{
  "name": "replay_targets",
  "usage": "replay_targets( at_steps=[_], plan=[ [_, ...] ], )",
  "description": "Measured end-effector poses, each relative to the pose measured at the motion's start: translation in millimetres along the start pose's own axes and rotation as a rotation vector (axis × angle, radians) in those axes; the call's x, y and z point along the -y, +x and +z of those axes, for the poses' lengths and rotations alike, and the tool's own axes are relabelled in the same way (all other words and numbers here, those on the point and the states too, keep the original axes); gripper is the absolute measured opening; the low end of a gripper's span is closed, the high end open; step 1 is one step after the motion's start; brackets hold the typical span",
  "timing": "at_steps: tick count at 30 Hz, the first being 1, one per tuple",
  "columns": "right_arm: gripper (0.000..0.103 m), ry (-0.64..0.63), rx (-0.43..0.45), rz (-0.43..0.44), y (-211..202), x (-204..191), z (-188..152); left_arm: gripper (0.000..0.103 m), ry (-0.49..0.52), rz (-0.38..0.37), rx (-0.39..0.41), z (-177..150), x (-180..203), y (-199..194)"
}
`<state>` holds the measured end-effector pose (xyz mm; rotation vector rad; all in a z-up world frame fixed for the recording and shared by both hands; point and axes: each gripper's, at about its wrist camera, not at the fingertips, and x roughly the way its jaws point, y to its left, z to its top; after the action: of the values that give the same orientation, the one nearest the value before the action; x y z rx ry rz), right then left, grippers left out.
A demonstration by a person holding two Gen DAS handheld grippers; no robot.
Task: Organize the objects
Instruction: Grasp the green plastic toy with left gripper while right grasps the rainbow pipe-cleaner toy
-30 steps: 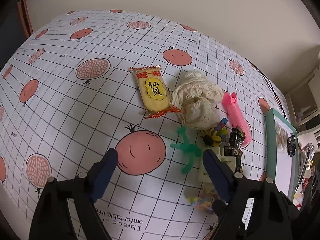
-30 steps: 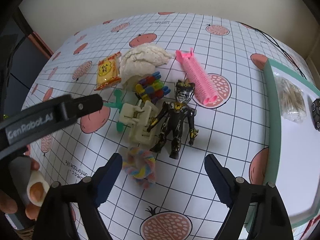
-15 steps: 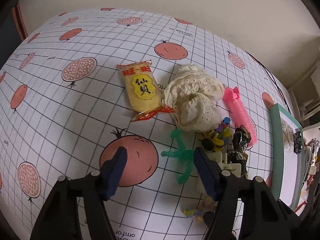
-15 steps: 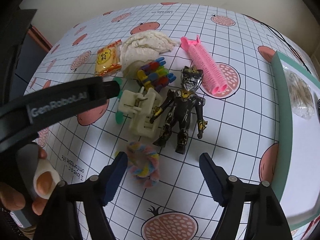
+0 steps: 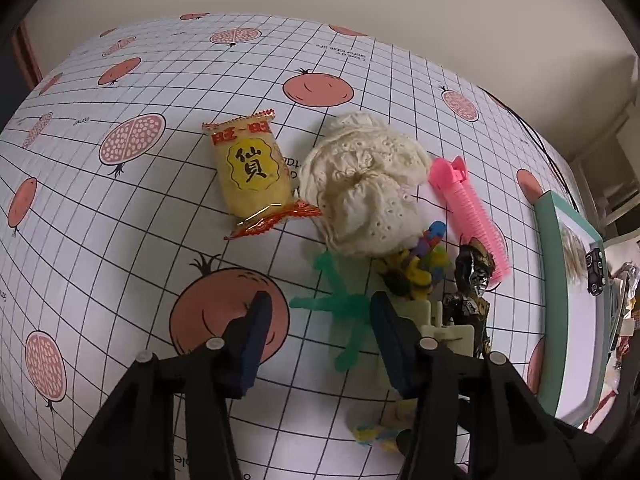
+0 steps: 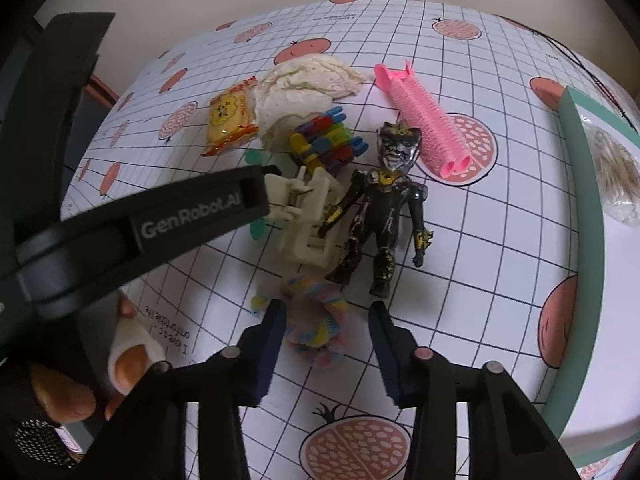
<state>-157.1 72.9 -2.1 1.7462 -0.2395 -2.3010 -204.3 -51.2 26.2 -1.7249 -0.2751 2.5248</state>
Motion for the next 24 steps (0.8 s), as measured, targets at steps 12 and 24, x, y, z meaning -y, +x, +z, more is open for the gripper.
replay_targets(
  at_steps=[12, 24],
  plan=[
    [0.014, 0.058, -0.031, 0.045, 4, 14, -3, 0.039, -0.044, -0.059, -0.004, 2, -1, 0],
    [0.011, 0.054, -0.026, 0.046, -1, 16, -3, 0.021, -0.065, -0.118, -0.013, 3, 0, 1]
  ],
)
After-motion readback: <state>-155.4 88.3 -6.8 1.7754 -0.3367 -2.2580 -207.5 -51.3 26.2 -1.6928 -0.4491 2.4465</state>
